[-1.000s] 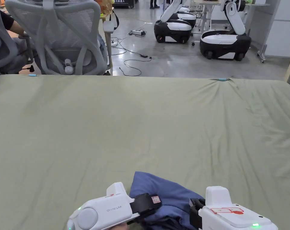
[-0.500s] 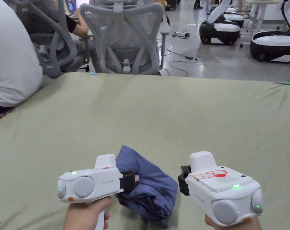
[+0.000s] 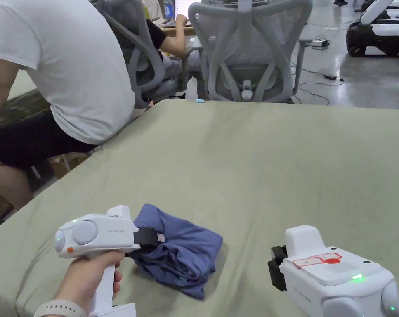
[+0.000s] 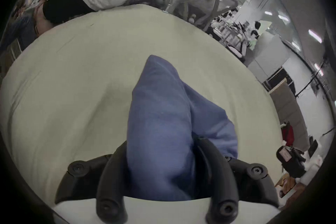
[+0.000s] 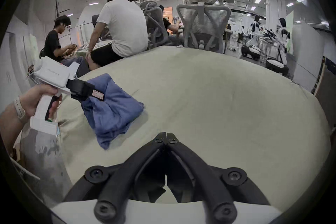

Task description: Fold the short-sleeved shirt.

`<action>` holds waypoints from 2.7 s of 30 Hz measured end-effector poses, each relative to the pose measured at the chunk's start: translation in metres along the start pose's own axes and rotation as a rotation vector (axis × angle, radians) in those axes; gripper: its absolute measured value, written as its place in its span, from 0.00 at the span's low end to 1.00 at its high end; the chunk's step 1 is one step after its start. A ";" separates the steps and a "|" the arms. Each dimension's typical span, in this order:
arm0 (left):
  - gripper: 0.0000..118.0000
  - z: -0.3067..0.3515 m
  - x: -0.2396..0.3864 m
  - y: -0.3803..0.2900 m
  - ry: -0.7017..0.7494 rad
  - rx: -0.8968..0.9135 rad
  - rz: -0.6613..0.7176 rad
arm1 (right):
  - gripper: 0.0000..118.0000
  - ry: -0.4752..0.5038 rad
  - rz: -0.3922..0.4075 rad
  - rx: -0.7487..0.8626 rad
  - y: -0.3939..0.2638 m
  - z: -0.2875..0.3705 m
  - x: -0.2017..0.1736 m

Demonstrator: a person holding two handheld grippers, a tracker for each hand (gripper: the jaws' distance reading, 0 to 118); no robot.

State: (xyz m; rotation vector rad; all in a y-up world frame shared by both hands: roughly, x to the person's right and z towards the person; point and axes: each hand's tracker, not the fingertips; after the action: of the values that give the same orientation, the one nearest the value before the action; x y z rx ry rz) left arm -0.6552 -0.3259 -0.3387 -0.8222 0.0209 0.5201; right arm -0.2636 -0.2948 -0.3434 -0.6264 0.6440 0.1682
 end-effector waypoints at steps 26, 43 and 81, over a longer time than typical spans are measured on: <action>0.00 0.100 0.418 -0.154 0.008 0.664 -0.464 | 0.00 -0.506 0.015 0.273 -0.020 0.298 0.234; 0.20 0.123 0.527 -0.163 -0.023 0.745 -0.562 | 0.11 -0.586 -0.026 0.408 -0.026 0.376 0.291; 1.00 0.125 0.526 -0.175 -0.027 0.761 -0.590 | 1.00 -0.507 -0.207 0.466 -0.028 0.370 0.288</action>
State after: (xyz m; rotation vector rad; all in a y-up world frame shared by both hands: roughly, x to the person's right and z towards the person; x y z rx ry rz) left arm -0.1393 -0.1084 -0.2446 -0.0526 -0.0461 -0.0563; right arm 0.1625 -0.1100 -0.2734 -0.1802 0.1132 -0.0220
